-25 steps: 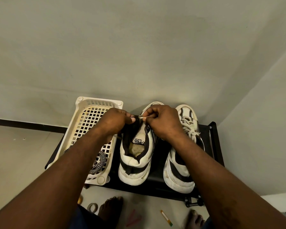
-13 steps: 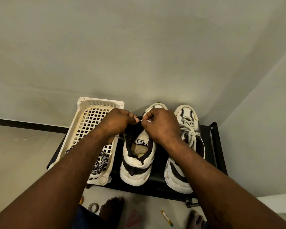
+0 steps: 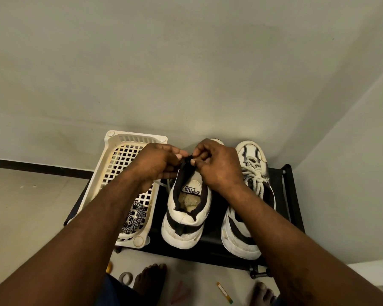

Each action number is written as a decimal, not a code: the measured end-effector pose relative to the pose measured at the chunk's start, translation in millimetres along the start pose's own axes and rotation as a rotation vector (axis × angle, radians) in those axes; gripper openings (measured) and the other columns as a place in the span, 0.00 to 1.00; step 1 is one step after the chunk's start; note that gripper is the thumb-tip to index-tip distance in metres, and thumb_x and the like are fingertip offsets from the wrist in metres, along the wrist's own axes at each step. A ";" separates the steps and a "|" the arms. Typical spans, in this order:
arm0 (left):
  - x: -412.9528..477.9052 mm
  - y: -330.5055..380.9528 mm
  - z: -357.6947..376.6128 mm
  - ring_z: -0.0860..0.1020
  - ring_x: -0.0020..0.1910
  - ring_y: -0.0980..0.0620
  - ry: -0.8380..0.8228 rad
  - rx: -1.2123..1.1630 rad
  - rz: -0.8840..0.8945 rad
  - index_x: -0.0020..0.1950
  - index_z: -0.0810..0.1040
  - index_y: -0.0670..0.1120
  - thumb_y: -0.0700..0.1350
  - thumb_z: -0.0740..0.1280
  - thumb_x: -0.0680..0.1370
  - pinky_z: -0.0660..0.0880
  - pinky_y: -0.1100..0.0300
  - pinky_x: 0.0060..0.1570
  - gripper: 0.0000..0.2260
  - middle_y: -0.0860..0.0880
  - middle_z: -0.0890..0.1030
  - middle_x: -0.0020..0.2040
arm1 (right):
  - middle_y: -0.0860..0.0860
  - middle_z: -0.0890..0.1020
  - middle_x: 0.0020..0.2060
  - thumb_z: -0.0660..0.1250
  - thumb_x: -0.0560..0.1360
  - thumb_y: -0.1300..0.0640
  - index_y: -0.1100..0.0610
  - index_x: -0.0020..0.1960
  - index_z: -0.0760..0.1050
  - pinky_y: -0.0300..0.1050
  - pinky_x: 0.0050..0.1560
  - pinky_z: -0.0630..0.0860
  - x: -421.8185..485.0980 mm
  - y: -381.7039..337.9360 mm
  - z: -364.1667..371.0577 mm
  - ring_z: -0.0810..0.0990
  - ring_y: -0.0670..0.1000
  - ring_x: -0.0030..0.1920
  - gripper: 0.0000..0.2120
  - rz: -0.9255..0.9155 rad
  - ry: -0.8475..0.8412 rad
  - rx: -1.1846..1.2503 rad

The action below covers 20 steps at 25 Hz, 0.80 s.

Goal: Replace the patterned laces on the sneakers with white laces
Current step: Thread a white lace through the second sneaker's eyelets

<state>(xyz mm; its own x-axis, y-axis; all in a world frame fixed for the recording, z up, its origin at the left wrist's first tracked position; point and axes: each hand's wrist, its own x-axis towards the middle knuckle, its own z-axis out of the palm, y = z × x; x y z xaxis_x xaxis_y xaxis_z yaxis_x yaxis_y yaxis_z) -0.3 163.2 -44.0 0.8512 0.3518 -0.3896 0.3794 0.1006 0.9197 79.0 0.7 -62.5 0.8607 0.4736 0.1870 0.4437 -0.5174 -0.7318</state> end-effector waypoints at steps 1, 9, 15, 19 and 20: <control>-0.5 -0.3 1.1 0.86 0.44 0.49 0.003 0.004 -0.012 0.56 0.85 0.39 0.33 0.66 0.81 0.83 0.56 0.44 0.09 0.43 0.88 0.48 | 0.42 0.82 0.36 0.77 0.72 0.59 0.47 0.47 0.78 0.47 0.42 0.81 -0.6 -0.9 -0.9 0.80 0.43 0.38 0.11 -0.014 0.002 0.002; 0.4 -6.7 7.2 0.86 0.47 0.45 0.006 -0.006 -0.029 0.54 0.85 0.40 0.30 0.67 0.78 0.83 0.54 0.48 0.11 0.41 0.88 0.50 | 0.48 0.78 0.42 0.73 0.73 0.55 0.41 0.48 0.67 0.53 0.43 0.78 3.9 -4.6 -1.5 0.77 0.53 0.44 0.16 -0.169 -0.067 -0.317; 0.8 -6.8 12.8 0.84 0.41 0.49 0.043 -0.043 -0.066 0.50 0.85 0.42 0.34 0.69 0.79 0.80 0.60 0.36 0.06 0.41 0.86 0.46 | 0.43 0.82 0.39 0.76 0.73 0.54 0.44 0.48 0.74 0.50 0.45 0.79 2.2 -3.9 -5.5 0.80 0.49 0.44 0.12 -0.068 -0.086 -0.213; 0.5 -3.0 13.5 0.84 0.40 0.50 0.063 -0.045 -0.070 0.50 0.85 0.41 0.34 0.70 0.79 0.80 0.62 0.35 0.05 0.41 0.87 0.46 | 0.43 0.82 0.33 0.80 0.71 0.49 0.47 0.40 0.81 0.43 0.40 0.77 6.7 2.5 -7.8 0.80 0.43 0.37 0.08 0.074 -0.099 -0.155; 1.0 -2.0 12.9 0.84 0.41 0.49 0.062 -0.040 -0.069 0.51 0.85 0.40 0.34 0.70 0.79 0.81 0.61 0.36 0.05 0.40 0.87 0.47 | 0.44 0.82 0.33 0.80 0.71 0.49 0.48 0.40 0.82 0.44 0.40 0.78 6.5 2.2 -7.2 0.80 0.43 0.36 0.08 0.056 -0.097 -0.147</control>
<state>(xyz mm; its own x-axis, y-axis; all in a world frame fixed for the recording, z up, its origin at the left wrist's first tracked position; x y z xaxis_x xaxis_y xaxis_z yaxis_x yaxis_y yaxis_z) 4.5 151.4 -46.9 0.7988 0.3999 -0.4494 0.4204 0.1632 0.8925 87.4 -2.5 -58.2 0.8602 0.5037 0.0795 0.4333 -0.6399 -0.6347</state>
